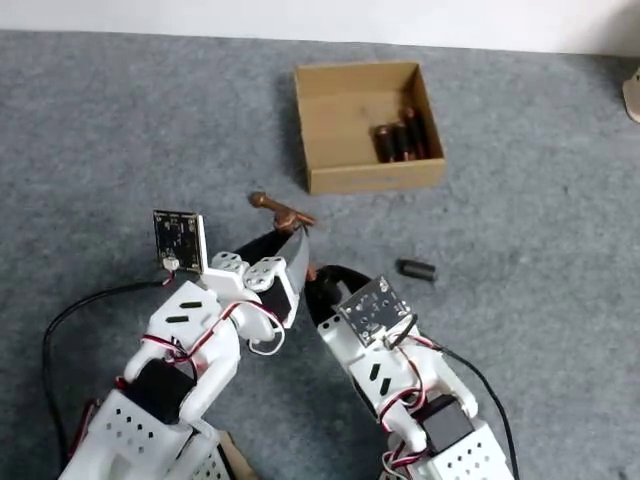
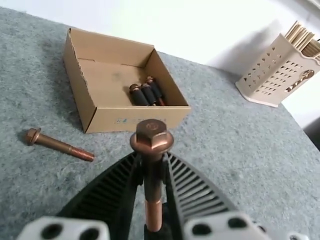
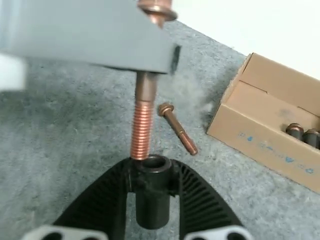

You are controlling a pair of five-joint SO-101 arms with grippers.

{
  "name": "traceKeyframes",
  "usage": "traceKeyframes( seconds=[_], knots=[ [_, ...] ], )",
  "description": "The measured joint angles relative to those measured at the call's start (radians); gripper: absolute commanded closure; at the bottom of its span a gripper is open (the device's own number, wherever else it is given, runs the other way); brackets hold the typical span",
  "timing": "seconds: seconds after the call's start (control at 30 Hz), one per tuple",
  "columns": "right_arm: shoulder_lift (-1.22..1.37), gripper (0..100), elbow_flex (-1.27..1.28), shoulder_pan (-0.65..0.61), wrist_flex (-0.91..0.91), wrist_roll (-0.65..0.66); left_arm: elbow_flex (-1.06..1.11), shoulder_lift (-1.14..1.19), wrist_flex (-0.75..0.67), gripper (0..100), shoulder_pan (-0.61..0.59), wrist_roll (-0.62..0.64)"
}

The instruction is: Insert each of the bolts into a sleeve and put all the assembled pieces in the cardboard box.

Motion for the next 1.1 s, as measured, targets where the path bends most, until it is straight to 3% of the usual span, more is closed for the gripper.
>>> traceKeyframes(
  seconds=[0.53, 0.9, 1.1],
  knots=[
    [0.0, 99.3, 0.005, -0.009, -0.018, 0.003, 0.0, 0.0, 0.002, 100, 0.0, -0.023],
    [0.005, 99.3, 0.038, -0.026, -0.281, 0.003, -0.031, -0.017, -0.008, 100, -0.002, -0.072],
    [0.006, 99.3, 0.038, -0.026, -0.299, 0.003, -0.032, -0.017, -0.009, 100, -0.002, -0.074]
  ],
)
